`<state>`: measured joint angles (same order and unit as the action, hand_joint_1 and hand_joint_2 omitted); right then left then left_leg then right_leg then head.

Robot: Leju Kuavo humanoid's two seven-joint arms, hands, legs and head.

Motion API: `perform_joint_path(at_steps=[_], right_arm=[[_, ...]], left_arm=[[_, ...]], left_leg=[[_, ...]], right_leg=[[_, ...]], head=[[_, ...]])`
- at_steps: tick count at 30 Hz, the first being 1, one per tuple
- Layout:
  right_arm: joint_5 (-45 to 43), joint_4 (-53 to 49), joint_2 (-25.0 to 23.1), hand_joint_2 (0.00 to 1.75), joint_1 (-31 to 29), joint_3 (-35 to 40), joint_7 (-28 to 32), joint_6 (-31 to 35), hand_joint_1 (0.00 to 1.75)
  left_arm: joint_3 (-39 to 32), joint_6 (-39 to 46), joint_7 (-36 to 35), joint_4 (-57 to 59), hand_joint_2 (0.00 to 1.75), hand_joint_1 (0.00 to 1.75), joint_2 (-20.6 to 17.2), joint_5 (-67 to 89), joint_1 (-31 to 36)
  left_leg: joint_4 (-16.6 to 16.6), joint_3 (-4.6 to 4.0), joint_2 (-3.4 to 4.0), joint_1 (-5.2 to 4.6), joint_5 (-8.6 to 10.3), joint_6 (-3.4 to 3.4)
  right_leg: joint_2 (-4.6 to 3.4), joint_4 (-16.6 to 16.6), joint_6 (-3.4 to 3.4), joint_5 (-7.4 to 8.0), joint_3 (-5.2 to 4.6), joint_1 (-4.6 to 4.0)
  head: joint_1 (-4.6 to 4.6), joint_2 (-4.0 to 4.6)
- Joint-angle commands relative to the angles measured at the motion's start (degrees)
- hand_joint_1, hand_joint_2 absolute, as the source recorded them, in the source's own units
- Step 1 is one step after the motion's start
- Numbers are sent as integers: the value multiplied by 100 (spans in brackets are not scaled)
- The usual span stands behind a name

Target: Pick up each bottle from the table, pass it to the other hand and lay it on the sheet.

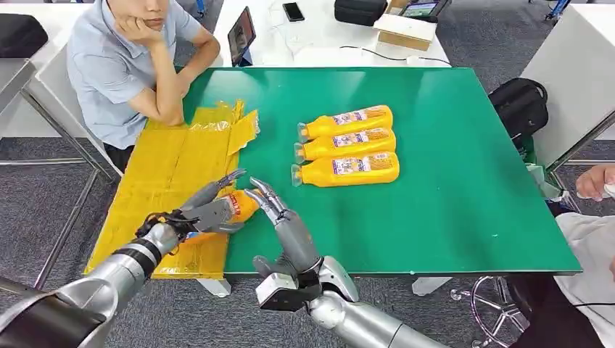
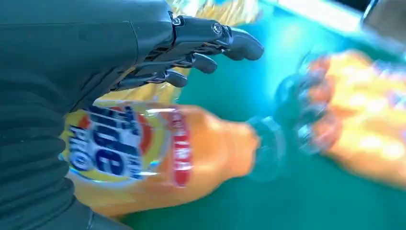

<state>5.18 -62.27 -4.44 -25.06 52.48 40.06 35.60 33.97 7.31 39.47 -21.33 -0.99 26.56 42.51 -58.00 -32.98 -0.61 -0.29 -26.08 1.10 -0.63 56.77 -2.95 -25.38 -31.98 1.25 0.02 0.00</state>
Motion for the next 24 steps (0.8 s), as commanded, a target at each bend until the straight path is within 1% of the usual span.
perform_joint_path(at_steps=[1, 2, 3, 4, 6, 10, 11, 12, 14, 15, 17, 20, 23, 24], right_arm=[[-22, 137, 47, 0, -213, 133, -6, 22, 0], [-9, 197, 25, 0, -220, 128, -6, 47, 0], [2, 242, 5, 0, -217, 122, -6, 76, 0], [18, 284, -18, 0, -211, 100, -6, 124, 0], [32, 246, -18, 0, -175, 70, -6, 418, 0], [32, 246, -18, 0, -175, 70, -6, 418, 0], [645, -59, -134, 0, 100, -624, -6, 440, 0], [811, -179, -188, 0, 200, -805, -6, 440, 0], [1376, -754, -448, 0, 577, -1560, -6, 440, 0], [1436, -864, -492, 175, 629, -1658, -6, 440, 0], [1704, -1014, -541, 175, 700, -1800, -6, 440, 0], [1923, -1538, -599, 175, 867, -2006, -6, 440, 0], [2241, -2441, -721, 175, 1144, -2259, -6, 440, 0], [2332, -2584, -771, 175, 1213, -2344, -6, 440, 0]], left_arm=[[-571, 377, 53, -165, 175, 0, 207, -114, -94], [-692, 961, 53, -413, 175, 0, 249, -172, -191], [-858, 1137, 53, -584, 175, 0, 322, -379, -235], [-999, 1330, 53, -1018, 175, 0, 338, -638, -401], [-1388, 1345, 53, -1432, 175, 0, 473, -1321, -568], [-1388, 1345, 53, -1432, 175, 0, 473, -1321, -568], [-1628, 1181, 53, -1772, 175, 0, 548, -1764, -690], [-1691, 1170, 53, -1910, 175, 0, 557, -1889, -744], [-2024, 1060, 53, -2492, 175, 0, 640, -2447, -971], [-2147, 1010, 53, -2695, 175, 0, 665, -2619, -1067], [-2496, 743, 53, -3077, 175, 0, 750, -3125, -1268], [-2826, 262, 53, -3184, 175, 0, 856, -3769, -1443], [-2851, 4, 43, -3455, 175, 0, 894, -4047, -1648], [-2828, -3, 40, -3528, 175, 0, 894, -4049, -1713]], left_leg=[[-2, -4, 1, 6, 0, -5], [-6, -3, 6, 12, -2, -9], [-3, -4, 6, 8, -1, -7], [-2, -5, 0, 5, 1, -5], [-5, -11, -6, 7, 2, -6], [-6, -8, 2, 12, 0, -8], [-5, -10, 2, 14, 2, -9], [-8, -15, -5, 13, 1, -8], [-5, -15, -5, 8, 1, -7], [-6, -19, -5, 7, 0, -6], [-11, -18, -3, 13, -4, -12], [-6, -13, 2, 8, -3, -8], [-5, -18, 4, 5, -1, -6], [-13, -20, 5, 12, -5, -9]], right_leg=[[5, 0, 9, 1, -1, -7], [4, -2, 15, 2, 2, -14], [3, -1, 11, 2, -1, -9], [7, -1, 9, 1, -2, -6], [14, 0, 10, 0, -6, -9], [9, -4, 13, 4, -1, -14], [10, -6, 15, 5, -2, -16], [16, -2, 14, 2, -4, -15], [14, -1, 12, 1, -8, -10], [11, 3, 10, -1, -14, -7], [15, 5, 19, -5, -11, -15], [7, 1, 13, -2, -11, -10], [4, 2, 8, -1, -19, -6], [7, 4, 14, -2, -16, -14]], head=[[-2, 0], [0, 0], [0, 0], [-2, 0], [-2, 0], [0, 0], [-2, 0], [-2, 0], [-2, 0], [-2, 0], [-2, 0], [0, 0], [-2, 0], [0, 0]])
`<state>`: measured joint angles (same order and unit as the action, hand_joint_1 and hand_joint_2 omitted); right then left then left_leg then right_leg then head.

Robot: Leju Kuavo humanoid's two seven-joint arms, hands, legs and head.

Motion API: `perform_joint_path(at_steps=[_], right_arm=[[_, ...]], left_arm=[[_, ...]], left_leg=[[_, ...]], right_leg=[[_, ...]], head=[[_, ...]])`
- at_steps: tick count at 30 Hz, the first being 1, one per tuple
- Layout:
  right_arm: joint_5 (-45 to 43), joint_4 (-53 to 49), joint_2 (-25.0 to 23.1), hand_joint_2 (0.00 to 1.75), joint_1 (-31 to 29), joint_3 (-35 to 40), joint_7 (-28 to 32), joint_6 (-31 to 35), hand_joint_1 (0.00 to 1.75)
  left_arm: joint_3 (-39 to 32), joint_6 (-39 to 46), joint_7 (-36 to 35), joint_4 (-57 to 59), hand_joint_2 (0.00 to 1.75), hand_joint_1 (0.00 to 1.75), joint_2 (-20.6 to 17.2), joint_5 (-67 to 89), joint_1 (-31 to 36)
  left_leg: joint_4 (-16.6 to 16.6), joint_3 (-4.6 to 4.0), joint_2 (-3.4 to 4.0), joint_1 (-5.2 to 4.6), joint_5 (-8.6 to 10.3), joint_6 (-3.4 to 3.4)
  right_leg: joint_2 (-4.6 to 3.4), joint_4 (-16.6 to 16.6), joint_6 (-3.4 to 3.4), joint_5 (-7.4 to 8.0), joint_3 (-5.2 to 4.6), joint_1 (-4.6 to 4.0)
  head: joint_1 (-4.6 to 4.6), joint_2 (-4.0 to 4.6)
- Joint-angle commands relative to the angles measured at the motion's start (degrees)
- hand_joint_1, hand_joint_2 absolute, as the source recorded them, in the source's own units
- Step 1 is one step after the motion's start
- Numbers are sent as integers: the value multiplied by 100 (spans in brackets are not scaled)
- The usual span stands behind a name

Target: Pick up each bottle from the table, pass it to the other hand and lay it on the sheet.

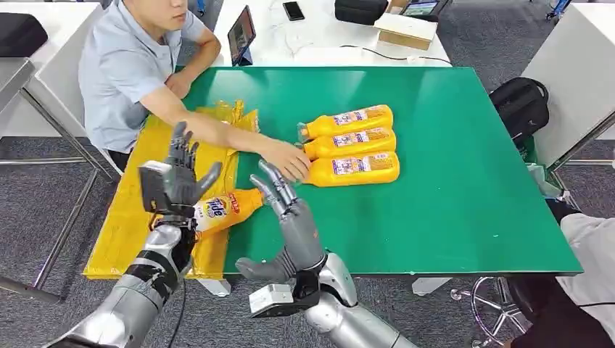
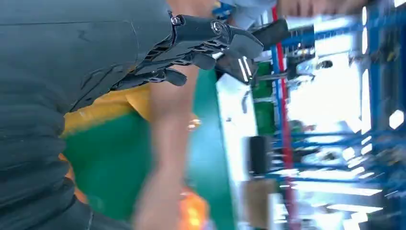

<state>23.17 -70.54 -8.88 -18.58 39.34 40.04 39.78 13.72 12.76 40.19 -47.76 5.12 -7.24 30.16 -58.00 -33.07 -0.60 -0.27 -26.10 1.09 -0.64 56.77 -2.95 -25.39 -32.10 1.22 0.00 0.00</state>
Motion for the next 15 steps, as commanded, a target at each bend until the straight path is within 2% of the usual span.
perform_joint_path(at_steps=[1, 5, 7, 10, 14, 15], right_arm=[[610, -1996, -389, 175, 662, -1167, -4, 22, 0], [627, -2527, -742, 175, 1092, -2114, -4, 22, 0], [162, -2578, -867, 175, 1328, -2714, -4, 22, 0], [187, -2430, -1026, 175, 1484, -3271, -4, 22, 0], [41, -2239, -1025, 175, 1626, -3512, -4, 22, 0], [-260, -2041, -764, 175, 1686, -3324, -4, 22, 0]], left_arm=[[-775, -547, -42, -1015, 175, 0, 286, -671, -585], [-687, -209, -79, -1811, 175, 0, 310, -429, -1283], [-617, 296, -19, -2463, 175, 0, 317, -1, -1941], [-648, 851, -19, -2924, 175, 0, 365, 458, -2408], [-721, 976, -19, -3225, 175, 0, 393, 434, -2759], [-809, 953, -38, -3369, 175, 0, 428, 381, -2932]], left_leg=[[-5, -12, -1, 1, 0, -4], [-6, -2, 1, 11, -5, -8], [2, -1, -2, 5, -2, -6], [6, 2, 0, 1, -3, -3], [-1, -1, 1, 8, -10, -5], [4, -4, 3, 4, -8, -3]], right_leg=[[7, 5, 7, -1, -10, -2], [10, -4, 15, -3, 5, -12], [11, -9, 11, -2, 6, -6], [7, -13, 8, -2, 9, -2], [10, -15, 13, -4, 8, -9], [5, -18, 10, -2, 3, -5]], head=[[2, 0], [2, 0], [0, 0], [-2, 0], [2, 0], [0, 0]])
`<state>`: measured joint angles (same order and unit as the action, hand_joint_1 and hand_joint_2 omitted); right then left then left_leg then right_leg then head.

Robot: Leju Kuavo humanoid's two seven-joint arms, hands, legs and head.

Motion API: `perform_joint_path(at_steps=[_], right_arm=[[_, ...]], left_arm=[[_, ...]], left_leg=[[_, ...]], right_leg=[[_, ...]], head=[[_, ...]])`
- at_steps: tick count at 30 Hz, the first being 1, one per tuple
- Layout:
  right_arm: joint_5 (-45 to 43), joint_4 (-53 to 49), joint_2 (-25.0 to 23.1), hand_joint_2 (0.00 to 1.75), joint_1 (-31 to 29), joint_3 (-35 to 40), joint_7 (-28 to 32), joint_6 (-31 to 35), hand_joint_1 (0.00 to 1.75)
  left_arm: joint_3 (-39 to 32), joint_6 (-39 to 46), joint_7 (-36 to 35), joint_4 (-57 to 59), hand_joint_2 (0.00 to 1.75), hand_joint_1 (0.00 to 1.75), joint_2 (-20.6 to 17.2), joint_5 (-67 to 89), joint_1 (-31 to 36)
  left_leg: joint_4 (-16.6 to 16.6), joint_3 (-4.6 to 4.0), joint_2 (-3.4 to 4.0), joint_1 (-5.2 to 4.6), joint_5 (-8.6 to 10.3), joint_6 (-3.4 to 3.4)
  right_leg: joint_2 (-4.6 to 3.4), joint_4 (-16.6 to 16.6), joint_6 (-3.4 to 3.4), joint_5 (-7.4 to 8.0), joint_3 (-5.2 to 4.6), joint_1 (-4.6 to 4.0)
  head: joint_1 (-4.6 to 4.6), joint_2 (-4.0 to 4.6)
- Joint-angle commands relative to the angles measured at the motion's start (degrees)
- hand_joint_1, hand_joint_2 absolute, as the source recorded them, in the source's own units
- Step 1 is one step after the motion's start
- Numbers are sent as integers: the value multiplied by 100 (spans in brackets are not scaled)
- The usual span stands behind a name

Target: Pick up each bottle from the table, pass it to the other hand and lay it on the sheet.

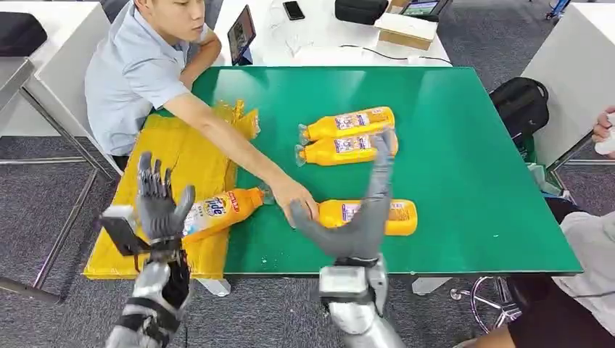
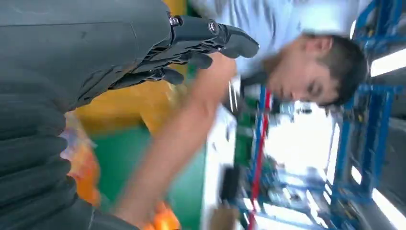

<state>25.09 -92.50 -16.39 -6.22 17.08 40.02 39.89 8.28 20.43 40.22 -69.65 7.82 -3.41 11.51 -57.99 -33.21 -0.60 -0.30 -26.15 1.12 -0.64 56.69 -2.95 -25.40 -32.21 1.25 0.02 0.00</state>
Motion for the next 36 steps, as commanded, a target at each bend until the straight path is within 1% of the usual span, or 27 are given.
perform_joint_path(at_steps=[1, 2, 3, 4, 6, 7, 8, 9, 10, 11, 12, 14, 16, 17, 18, 25, 26, 27, 28, 29, 30, 31, 32, 33, 34, 35, 36], right_arm=[[-673, 411, 197, 175, 473, -732, -2, 11, 0], [-1016, 569, 436, 175, 547, -418, -2, 11, 0], [-1232, 566, 438, 175, 590, -528, -2, 11, 0], [-2154, 428, 651, 175, 690, -175, -2, -2, 0], [-2198, 429, 473, 175, 771, -456, -2, 11, 0], [-2522, 546, 384, 175, 723, -591, -2, -141, 0], [-2776, 716, 239, 175, 664, -820, -2, -522, 0], [-2841, 1013, 146, 175, 542, -1009, -2, -1157, 0], [-2603, 1240, 213, 175, 434, -902, -2, -1285, 0], [-2349, 1513, 380, 175, 338, -624, -2, -1183, 0], [-2337, 1435, 492, 0, 303, -433, -2, -1035, 0], [-2200, 1874, 761, 0, 172, -27, -2, -676, 0], [-2266, 2592, 748, 0, -5, -193, -2, -975, 0], [-2298, 2719, 731, 0, -39, -244, -2, -976, 0], [-2298, 2719, 731, 0, -39, -244, -2, -976, 0], [-2298, 2719, 731, 0, -39, -244, -2, -976, 0], [-2423, 2954, 642, 0, -87, -422, -2, -941, 0], [-2757, 3639, 455, 0, -277, -703, -2, -1177, 0], [-2534, 3623, 504, 175, -291, -608, -2, -1152, 0], [-2056, 3636, 630, 175, -294, -390, -2, -835, 0], [-1416, 3708, 804, 175, -345, -103, -2, -246, 0], [-332, 3712, 689, 175, -303, -888, -2, 11, 0], [1367, 3708, 459, 175, -286, -1564, -2, 11, 0], [2048, 3721, 367, 175, -331, -1976, -2, 11, 0], [1253, 4065, 606, 175, -517, -1683, -2, 11, 0], [1576, 4023, 682, 175, -566, -1896, -2, 11, 0], [2278, 4048, 576, 175, -647, -2459, -2, 11, 0]], left_arm=[[-322, 182, -22, -1238, 175, 0, 153, -102, -1139], [-369, 154, -22, -1324, 175, 0, 136, -200, -1210], [-439, 171, -22, -1440, 175, 0, 130, -294, -1314], [-681, 197, -22, -1696, 175, 0, 168, -427, -1500], [-832, 115, -22, -1846, 175, 0, 166, -476, -1669], [-913, 118, -22, -1884, 175, 0, 202, -463, -1755], [-954, 141, -22, -1879, 175, 0, 251, -438, -1792], [-974, 185, -22, -1856, 175, 0, 334, -371, -1833], [-978, 202, -22, -1914, 175, 0, 392, -269, -1839], [-1026, 211, -22, -2002, 175, 0, 464, -215, -1823], [-1064, 140, -22, -2024, 175, 0, 518, -200, -1787], [-1095, 62, -22, -1958, 175, 0, 546, -244, -1700], [-1071, 148, -22, -1931, 175, 0, 491, -117, -1684], [-1080, 197, -22, -1931, 175, 0, 497, -75, -1691], [-1080, 197, -22, -1931, 175, 0, 497, -75, -1691], [-1080, 197, -22, -1931, 175, 0, 497, -75, -1691], [-1089, 271, -22, -1980, 175, 0, 510, -14, -1757], [-1028, 427, -22, -1992, 175, 0, 502, 161, -1836], [-930, 472, -22, -2012, 175, 0, 459, 233, -1891], [-822, 505, -22, -1967, 175, 0, 398, 288, -1894], [-756, 524, -22, -1918, 175, 0, 350, 272, -1866], [-692, 607, -22, -1820, 175, 0, 298, 345, -1819], [-650, 722, -22, -1753, 175, 0, 275, 375, -1776], [-615, 820, -22, -1699, 175, 0, 260, 408, -1740], [-571, 933, -22, -1626, 175, 0, 259, 456, -1710], [-537, 985, -22, -1625, 175, 0, 271, 463, -1726], [-491, 990, -22, -1485, 175, 0, 277, 445, -1727]], left_leg=[[8, 13, -1, 10, -1, -5], [7, 18, 8, 11, -4, -7], [8, 13, 12, 10, -4, -7], [9, 14, 16, 9, -5, -6], [9, 15, 24, 12, -8, -7], [11, 22, 27, 17, -10, -11], [8, 14, 19, 13, -7, -9], [6, 5, 11, 6, -5, -5], [7, 5, 16, 6, -4, -5], [9, 16, 23, 13, -6, -9], [7, 7, 16, 11, -4, -5], [6, 10, 22, 17, -3, -7], [10, 8, 11, 13, 1, -5], [12, 12, 9, 12, 0, -5], [16, 21, 16, 18, 1, -7], [7, 9, 6, 9, -2, -6], [7, 5, 3, 6, 0, -4], [7, 11, 5, 13, -2, -9], [11, 15, 12, 12, -1, -8], [10, 12, 15, 8, -2, -5], [16, 24, 23, 16, -2, -10], [11, 12, 14, 11, 0, -6], [10, 3, -5, 3, 5, -4], [8, 0, -14, 4, 5, -3], [10, 5, -22, 9, 7, -7], [13, 5, -13, 2, 7, -3], [14, 11, -11, 6, 6, -5]], right_leg=[[8, -18, 9, 2, 21, -12], [1, -17, 12, 1, 23, -13], [-5, -17, 10, 3, 16, -11], [-10, -18, 9, 3, 18, -11], [-16, -19, 12, 3, 18, -14], [-14, -22, 17, 2, 26, -20], [-8, -16, 15, 1, 17, -15], [-6, -9, 9, 0, 7, -8], [-11, -11, 9, 3, 6, -8], [-13, -18, 16, 3, 19, -16], [-10, -14, 9, 4, 10, -13], [-12, -18, 14, 8, 15, -20], [-5, -19, 10, 7, 15, -15], [-5, -19, 9, 6, 18, -13], [-8, -29, 14, 10, 30, -20], [0, -12, 12, 1, 16, -11], [2, -9, 10, 1, 10, -8], [3, -14, 16, 1, 20, -16], [-5, -16, 15, 4, 20, -15], [-11, -14, 10, 4, 15, -10], [-13, -26, 18, 9, 30, -19], [-5, -17, 11, 5, 18, -14], [14, -10, 8, 1, 10, -5], [19, -8, 7, 0, 7, -6], [29, -15, 13, 2, 17, -12], [18, -12, 8, 3, 11, -4], [19, -19, 12, 5, 21, -9]], head=[[-2, 0], [0, 0], [-2, 0], [-2, 0], [0, 0], [-2, 0], [-2, 0], [-2, 0], [0, 0], [0, 0], [0, 0], [-2, 0], [-2, 0], [0, 0], [-2, 0], [0, 0], [0, 0], [-2, 0], [0, 0], [-2, 0], [0, 0], [0, 0], [0, 0], [-4, 0], [0, 0], [0, 0], [-2, 0]])
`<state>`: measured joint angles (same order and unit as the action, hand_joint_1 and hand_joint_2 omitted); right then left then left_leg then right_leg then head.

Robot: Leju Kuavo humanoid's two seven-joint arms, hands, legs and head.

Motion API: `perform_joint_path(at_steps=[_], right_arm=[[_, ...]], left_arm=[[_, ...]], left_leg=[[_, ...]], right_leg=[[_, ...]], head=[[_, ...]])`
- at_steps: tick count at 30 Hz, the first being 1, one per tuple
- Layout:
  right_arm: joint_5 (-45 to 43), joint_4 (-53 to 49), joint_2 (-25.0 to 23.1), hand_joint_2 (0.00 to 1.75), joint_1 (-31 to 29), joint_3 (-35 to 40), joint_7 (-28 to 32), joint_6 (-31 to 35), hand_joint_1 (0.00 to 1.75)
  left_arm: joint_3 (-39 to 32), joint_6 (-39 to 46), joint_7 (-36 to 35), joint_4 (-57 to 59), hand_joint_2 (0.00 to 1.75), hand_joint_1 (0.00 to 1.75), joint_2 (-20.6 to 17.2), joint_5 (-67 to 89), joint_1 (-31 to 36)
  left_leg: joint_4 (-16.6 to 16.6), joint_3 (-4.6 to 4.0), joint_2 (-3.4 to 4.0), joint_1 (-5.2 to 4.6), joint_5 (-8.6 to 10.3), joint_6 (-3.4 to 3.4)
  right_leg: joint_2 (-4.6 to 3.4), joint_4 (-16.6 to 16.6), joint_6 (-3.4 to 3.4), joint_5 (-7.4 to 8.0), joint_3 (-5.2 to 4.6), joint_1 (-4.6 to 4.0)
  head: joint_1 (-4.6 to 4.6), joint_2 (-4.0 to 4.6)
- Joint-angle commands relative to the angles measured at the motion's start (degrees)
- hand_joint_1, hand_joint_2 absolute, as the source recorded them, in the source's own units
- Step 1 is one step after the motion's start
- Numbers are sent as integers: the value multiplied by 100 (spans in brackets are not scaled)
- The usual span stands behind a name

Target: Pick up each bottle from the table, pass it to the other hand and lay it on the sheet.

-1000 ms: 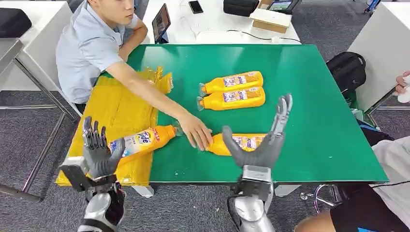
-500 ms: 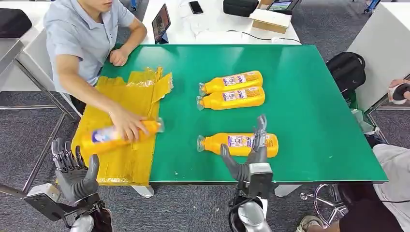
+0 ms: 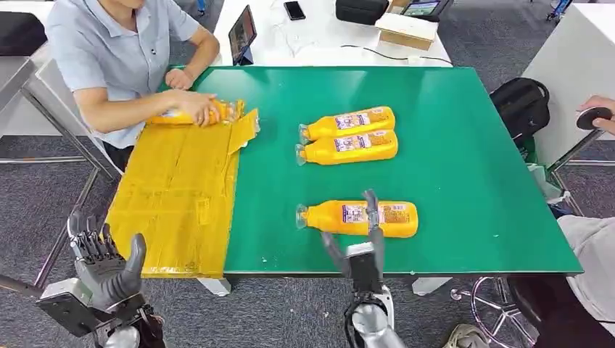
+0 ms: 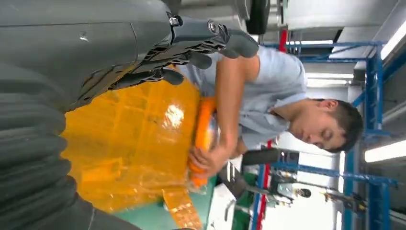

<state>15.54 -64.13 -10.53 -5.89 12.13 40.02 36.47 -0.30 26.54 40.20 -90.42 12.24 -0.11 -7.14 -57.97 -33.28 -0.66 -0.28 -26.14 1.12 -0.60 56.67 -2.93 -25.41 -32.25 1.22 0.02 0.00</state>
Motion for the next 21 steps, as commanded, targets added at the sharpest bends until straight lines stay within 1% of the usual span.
perform_joint_path(at_steps=[1, 2, 4, 5, 6, 7, 8, 10, 14, 17, 19, 21], right_arm=[[3366, 1422, 44, 175, -790, -2119, -2, 353, 0], [3450, 1598, 115, 175, -920, -2283, -18, 353, 0], [4303, 1594, 176, 175, -998, -2597, -389, 353, 0], [4387, 1619, 203, 175, -1021, -2630, -430, 353, 0], [4970, 1481, 228, 175, -1012, -2802, -727, 353, 0], [5289, 1496, 263, 175, -1035, -2809, -867, 353, 0], [5379, 1492, 297, 175, -1073, -2791, -901, 353, 0], [5659, 1173, 314, 175, -1101, -2702, -996, 353, 0], [5656, 1162, 343, 175, -1218, -2533, -1076, 353, 0], [5663, 1240, 489, 175, -1180, -2167, -1470, 353, 0], [5731, 1565, 633, 175, -1336, -1999, -1845, 353, 0], [5578, 2000, 809, 175, -1497, -1768, -2078, 353, 0]], left_arm=[[392, 394, -20, 661, 175, 0, -165, 125, 133], [425, 465, -20, 726, 175, 0, -172, 176, 129], [431, 451, -20, 854, 175, 0, -166, 86, 135], [425, 448, -20, 873, 175, 0, -162, 68, 137], [412, 333, -127, 898, 175, 0, -150, -59, 137], [409, 265, -168, 908, 175, 0, -145, -107, 144], [418, 167, -231, 915, 175, 0, -146, -161, 155], [416, 58, -306, 943, 175, 0, -132, -177, 208], [414, 40, -334, 994, 175, 0, -134, -149, 269], [367, -22, -419, 937, 175, 0, -175, -186, 192], [403, 7, -449, 896, 175, 0, -179, -149, 187], [438, 44, -481, 883, 175, 0, -211, -107, 175]], left_leg=[[10, 16, 1, 3, 5, -4], [11, 17, 2, -2, 7, -3], [11, 15, -11, 0, 10, -3], [13, 19, -17, 5, 10, -5], [7, 11, -19, -7, 6, 0], [8, 16, -20, -2, 6, -2], [8, 14, -16, -4, 4, -3], [7, 14, -12, -3, 3, -5], [1, 6, -8, -6, 3, -5], [0, 5, -3, -3, 3, -3], [0, 11, -2, 2, 3, -6], [1, 7, -4, -2, 3, -2]], right_leg=[[9, -15, 8, 6, 21, -5], [9, -12, 7, 5, 18, 0], [23, -17, 8, 5, 22, -2], [28, -22, 12, 7, 30, -7], [19, -9, 4, 2, 16, 7], [24, -14, 8, 3, 25, 2], [20, -11, 8, 2, 21, 4], [16, -11, 10, 3, 20, 3], [11, -3, 8, 3, 8, 6], [8, -4, 6, 4, 6, 3], [10, -8, 11, 5, 14, -3], [7, -6, 4, 5, 8, 3]], head=[[-2, 0], [0, 0], [-2, 0], [0, 0], [0, 0], [-2, 0], [-2, 0], [0, 0], [2, 0], [0, 0], [0, 0], [0, 0]])
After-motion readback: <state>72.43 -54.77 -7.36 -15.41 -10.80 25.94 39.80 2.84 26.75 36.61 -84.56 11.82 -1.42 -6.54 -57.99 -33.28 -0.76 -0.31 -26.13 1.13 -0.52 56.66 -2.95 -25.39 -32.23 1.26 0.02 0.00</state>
